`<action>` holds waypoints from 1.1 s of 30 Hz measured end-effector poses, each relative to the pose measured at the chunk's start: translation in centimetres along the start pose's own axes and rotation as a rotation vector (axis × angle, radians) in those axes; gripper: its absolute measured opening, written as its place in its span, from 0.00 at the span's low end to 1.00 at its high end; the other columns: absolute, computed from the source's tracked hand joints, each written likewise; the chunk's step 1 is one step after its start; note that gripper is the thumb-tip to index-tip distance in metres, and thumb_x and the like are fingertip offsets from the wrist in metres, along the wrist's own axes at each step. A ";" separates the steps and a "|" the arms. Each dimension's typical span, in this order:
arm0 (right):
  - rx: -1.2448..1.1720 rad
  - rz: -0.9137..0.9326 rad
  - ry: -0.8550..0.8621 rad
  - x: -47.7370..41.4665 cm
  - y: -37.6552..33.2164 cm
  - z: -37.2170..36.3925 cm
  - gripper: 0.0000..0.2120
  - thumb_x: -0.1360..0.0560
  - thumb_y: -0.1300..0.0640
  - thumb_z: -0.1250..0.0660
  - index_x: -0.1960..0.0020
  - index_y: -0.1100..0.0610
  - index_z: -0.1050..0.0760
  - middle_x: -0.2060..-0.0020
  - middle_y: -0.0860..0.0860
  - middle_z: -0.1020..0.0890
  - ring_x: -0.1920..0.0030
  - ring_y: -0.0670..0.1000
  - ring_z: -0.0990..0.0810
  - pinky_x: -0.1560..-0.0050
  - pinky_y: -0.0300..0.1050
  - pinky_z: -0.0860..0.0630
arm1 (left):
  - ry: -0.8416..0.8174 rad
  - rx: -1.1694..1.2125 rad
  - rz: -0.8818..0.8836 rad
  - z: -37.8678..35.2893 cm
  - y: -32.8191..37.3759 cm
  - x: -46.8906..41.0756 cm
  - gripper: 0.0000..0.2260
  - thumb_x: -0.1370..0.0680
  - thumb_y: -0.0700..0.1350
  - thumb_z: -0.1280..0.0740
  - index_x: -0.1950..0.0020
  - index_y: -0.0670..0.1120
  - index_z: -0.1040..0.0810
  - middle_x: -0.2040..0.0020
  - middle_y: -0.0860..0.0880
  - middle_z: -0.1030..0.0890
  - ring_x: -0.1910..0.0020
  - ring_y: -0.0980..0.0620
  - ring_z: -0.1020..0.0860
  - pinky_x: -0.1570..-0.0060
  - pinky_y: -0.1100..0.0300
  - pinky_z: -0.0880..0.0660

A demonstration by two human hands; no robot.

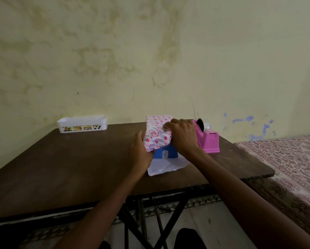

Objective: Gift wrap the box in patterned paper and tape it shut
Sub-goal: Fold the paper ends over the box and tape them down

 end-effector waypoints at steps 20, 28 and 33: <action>-0.077 -0.073 0.093 -1.3 -0.2 -0.7 0.08 0.33 0.58 0.23 0.54 0.54 0.15 0.62 0.50 0.17 0.61 0.51 0.21 0.64 0.40 0.34 | 0.287 0.016 0.148 0.6 -1.7 -1.0 0.09 0.22 0.44 0.32 0.49 0.38 0.22 0.52 0.42 0.19 0.54 0.47 0.20 0.61 0.59 0.26; -0.123 -0.050 0.116 -1.0 -0.3 -1.0 0.10 0.37 0.59 0.19 0.57 0.56 0.15 0.66 0.51 0.17 0.67 0.51 0.22 0.66 0.41 0.30 | 0.280 -0.017 0.177 0.2 -1.8 -0.8 0.10 0.23 0.45 0.32 0.45 0.41 0.23 0.49 0.43 0.19 0.51 0.48 0.20 0.58 0.61 0.27; -0.132 -0.040 0.147 -1.0 -0.4 -1.0 0.09 0.35 0.59 0.20 0.57 0.57 0.15 0.65 0.52 0.17 0.67 0.51 0.21 0.66 0.42 0.28 | 0.289 -0.058 0.186 0.2 -1.4 -0.7 0.10 0.22 0.44 0.33 0.44 0.40 0.24 0.48 0.42 0.20 0.49 0.47 0.21 0.55 0.58 0.25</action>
Point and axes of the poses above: each hand's wrist, its own x-axis away from the middle knuckle, its own z-axis out of the back of the hand, y = z × x, the point moved 7 cm from there along -x, towards the middle knuckle
